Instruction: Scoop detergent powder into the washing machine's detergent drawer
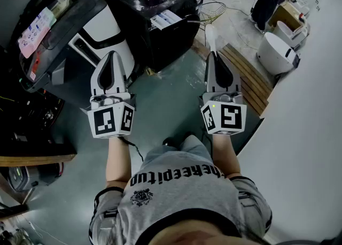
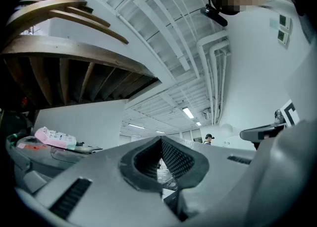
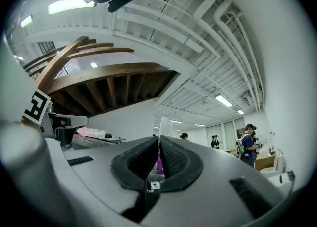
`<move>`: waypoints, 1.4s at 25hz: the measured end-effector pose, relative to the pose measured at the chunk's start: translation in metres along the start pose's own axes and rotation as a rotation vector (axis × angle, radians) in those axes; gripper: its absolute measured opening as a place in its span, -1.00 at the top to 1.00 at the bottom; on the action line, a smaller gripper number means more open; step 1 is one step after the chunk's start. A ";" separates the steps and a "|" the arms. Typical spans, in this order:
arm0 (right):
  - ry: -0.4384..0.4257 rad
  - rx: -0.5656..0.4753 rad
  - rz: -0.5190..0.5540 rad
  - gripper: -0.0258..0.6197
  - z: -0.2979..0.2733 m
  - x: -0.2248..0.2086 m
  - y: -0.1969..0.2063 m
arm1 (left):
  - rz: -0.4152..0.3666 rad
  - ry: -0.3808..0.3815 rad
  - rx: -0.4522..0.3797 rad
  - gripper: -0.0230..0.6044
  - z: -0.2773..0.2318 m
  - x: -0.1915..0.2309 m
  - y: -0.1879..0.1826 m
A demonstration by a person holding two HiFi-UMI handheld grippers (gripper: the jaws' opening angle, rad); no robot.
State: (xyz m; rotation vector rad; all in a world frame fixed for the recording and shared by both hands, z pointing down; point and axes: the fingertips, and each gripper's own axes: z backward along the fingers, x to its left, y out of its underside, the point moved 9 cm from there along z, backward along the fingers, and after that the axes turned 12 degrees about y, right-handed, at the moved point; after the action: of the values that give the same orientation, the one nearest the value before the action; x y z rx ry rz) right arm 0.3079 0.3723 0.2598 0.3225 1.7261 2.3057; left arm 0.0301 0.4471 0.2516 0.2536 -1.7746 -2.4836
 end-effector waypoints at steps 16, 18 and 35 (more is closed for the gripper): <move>0.011 0.007 0.025 0.90 -0.007 0.018 0.006 | 0.005 0.021 0.006 0.92 -0.003 0.016 0.004; 0.012 -0.001 0.054 0.90 -0.007 0.022 0.008 | 0.003 0.024 0.008 0.92 -0.003 0.018 0.006; -0.038 0.025 -0.055 0.90 -0.067 0.024 0.034 | 0.001 0.058 0.027 0.92 -0.058 0.044 0.035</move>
State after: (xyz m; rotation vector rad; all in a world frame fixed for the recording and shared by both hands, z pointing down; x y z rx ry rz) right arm 0.2619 0.3102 0.2749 0.3170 1.7245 2.2271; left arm -0.0041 0.3749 0.2621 0.3228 -1.7865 -2.4269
